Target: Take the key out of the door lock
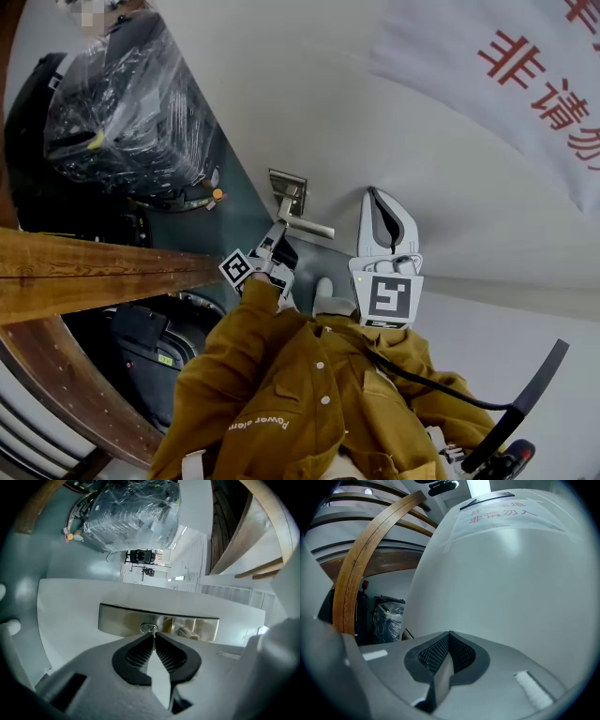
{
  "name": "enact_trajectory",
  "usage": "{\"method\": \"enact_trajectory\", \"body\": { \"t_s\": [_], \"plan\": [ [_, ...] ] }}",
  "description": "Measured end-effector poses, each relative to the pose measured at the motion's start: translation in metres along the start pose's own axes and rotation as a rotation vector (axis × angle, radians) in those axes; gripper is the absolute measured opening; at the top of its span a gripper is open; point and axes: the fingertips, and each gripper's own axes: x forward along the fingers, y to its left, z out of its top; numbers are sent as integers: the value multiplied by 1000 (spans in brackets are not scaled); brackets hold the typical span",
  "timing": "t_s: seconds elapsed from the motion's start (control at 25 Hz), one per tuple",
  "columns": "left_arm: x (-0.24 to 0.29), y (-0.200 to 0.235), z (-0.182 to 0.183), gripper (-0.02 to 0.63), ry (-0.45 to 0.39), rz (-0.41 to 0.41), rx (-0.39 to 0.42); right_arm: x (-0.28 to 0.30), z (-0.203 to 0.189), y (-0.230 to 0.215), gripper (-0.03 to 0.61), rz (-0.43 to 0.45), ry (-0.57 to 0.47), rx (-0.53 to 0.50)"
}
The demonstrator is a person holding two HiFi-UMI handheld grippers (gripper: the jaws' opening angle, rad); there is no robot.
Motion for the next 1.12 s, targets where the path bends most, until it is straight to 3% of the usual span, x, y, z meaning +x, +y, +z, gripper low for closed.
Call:
{"method": "enact_trajectory", "body": {
  "t_s": [0.2, 0.52, 0.64, 0.72, 0.84, 0.92, 1.12],
  "plan": [
    [-5, -7, -6, 18, 30, 6, 93, -1, 0, 1, 6, -4, 9, -14],
    [-71, -20, -17, 20, 8, 0, 94, 1, -3, -1, 6, -18, 14, 1],
    [-88, -37, -21, 20, 9, 43, 170, -1, -6, -1, 6, -7, 43, 15],
    [-97, -56, -22, 20, 34, 97, 366, -4, -3, 3, 6, 33, 32, 41],
    [-102, -102, -27, 20, 103, 157, 846, -10, 2, 11, 6, 101, 0, 61],
    [-95, -139, -38, 20, 132, 146, 1098, -14, 2, 14, 6, 123, -17, 71],
    [-70, -207, -71, 20, 139, 100, 1496, -19, 5, 29, 6, 190, -114, 64]
  ]
}}
